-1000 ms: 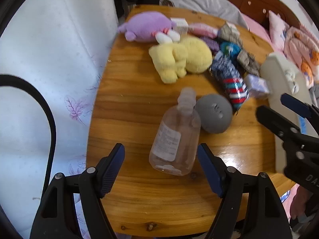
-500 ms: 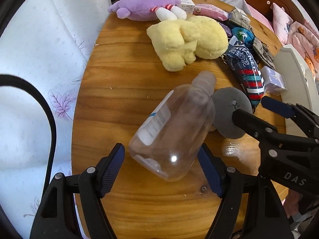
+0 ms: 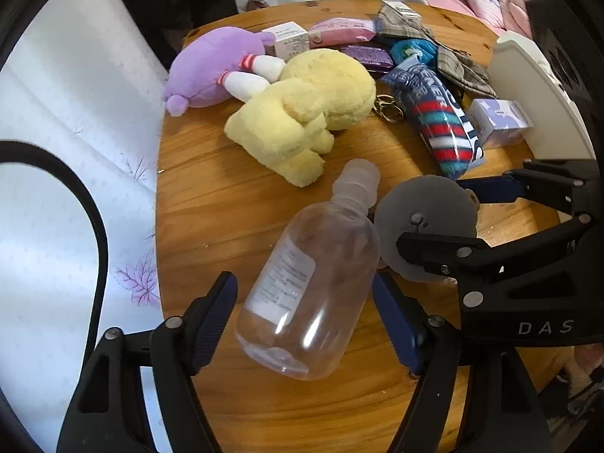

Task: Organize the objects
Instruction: 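Grasp the clear plastic bottle with the left tool while the right tool grasps the grey plush, then carry the bottle and grey plush over the white tray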

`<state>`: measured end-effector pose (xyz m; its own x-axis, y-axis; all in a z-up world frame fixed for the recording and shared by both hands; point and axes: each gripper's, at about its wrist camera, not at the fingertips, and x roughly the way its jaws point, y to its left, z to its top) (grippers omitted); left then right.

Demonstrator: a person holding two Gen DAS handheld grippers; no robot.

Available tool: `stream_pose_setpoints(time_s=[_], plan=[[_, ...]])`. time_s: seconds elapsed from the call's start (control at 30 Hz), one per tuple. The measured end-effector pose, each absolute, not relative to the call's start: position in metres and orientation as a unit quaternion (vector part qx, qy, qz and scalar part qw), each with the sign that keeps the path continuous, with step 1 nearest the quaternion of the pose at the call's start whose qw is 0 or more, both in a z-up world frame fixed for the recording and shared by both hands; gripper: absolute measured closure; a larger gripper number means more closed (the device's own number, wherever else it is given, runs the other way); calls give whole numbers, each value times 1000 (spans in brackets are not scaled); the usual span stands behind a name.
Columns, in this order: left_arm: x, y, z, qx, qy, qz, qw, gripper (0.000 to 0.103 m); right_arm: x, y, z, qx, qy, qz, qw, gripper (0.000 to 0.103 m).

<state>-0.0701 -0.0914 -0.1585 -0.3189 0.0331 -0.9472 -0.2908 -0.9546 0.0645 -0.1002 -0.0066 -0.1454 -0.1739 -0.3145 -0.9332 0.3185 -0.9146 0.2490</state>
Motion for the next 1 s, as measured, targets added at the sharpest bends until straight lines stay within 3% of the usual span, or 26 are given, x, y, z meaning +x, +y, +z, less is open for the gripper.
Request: stream_pose_setpoints(time_s=[0.1, 0.23, 0.33, 0.63, 1.0], plan=[[-70, -91, -164, -580, 116, 799, 110, 37, -102, -10, -146, 612, 0, -761, 216, 36], [-67, -90, -164, -572, 118, 804, 108, 42, -101, -13, -147, 625, -22, -741, 246, 67], [-65, -95, -162, -569, 106, 808, 108, 43, -97, -13, -144, 622, -22, -743, 246, 72], [-52, -92, -135, -553, 86, 819, 127, 44, -73, 5, -110, 567, 5, -799, 200, 75], [-35, -21, -60, -495, 61, 845, 196, 44, -39, 74, -27, 461, -44, -872, 157, 75]])
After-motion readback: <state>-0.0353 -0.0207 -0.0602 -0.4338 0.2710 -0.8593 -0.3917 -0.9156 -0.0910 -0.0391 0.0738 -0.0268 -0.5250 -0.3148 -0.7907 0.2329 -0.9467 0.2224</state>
